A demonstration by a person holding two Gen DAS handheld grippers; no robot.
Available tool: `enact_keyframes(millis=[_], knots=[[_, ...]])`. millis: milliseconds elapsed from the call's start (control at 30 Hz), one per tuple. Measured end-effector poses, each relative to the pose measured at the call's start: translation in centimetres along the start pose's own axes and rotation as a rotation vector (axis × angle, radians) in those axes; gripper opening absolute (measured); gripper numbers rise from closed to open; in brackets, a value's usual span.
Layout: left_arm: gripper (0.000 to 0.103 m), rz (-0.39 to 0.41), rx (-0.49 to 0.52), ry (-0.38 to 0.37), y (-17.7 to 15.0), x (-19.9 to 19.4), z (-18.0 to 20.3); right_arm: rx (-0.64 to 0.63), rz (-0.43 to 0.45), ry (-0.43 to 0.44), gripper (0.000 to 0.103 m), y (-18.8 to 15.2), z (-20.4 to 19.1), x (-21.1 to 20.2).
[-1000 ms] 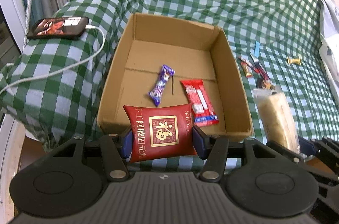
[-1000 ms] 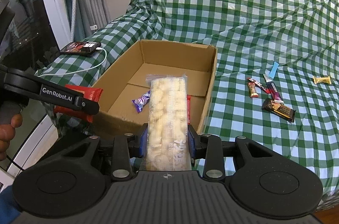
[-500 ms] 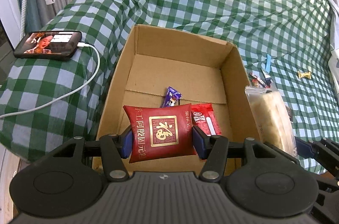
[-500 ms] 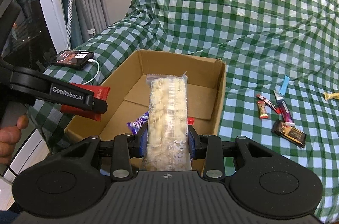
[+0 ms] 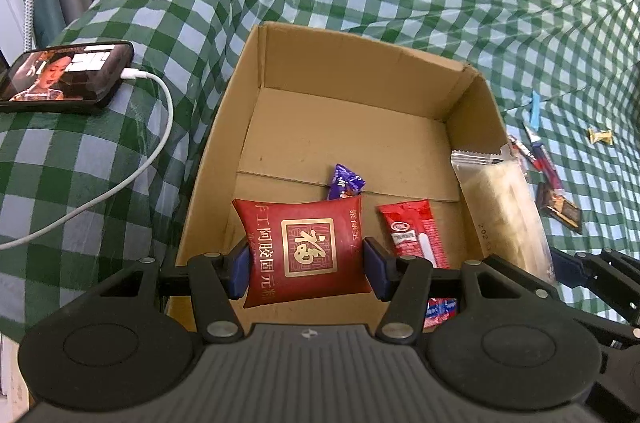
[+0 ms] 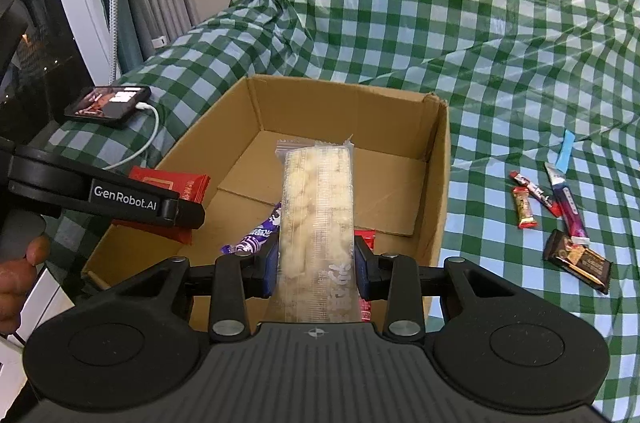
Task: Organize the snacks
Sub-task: 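Open both grippers to drop the red packet and nougat bar into the box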
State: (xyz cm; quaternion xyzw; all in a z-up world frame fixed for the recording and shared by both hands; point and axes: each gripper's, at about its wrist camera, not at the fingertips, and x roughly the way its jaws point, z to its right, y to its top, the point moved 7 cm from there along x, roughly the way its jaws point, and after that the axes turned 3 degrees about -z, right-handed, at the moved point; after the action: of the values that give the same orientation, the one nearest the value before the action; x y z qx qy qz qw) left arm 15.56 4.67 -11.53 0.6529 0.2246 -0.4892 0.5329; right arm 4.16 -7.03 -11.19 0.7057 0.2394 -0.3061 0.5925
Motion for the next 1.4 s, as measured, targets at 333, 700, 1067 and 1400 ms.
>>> enact_keyframes(millis=[333, 700, 1067, 1400], knots=[[0.062, -0.019, 0.017, 0.018, 1.0, 2.6, -0.1, 0.008, -0.040, 0.000, 0.038, 0.3, 0.6, 3.0], [0.094, -0.010, 0.018, 0.077, 2.2, 3.7, -0.7, -0.006, -0.026, -0.011, 0.039, 1.4, 0.6, 4.5], [0.103, -0.020, -0.010, 0.091, -2.2, -1.2, -2.0, 0.032, -0.045, -0.026, 0.087, -0.4, -0.1, 1.6], [0.103, -0.027, 0.052, 0.118, -9.4, -6.4, -1.7, 0.036, -0.090, -0.020, 0.092, -5.8, -2.9, -5.1]])
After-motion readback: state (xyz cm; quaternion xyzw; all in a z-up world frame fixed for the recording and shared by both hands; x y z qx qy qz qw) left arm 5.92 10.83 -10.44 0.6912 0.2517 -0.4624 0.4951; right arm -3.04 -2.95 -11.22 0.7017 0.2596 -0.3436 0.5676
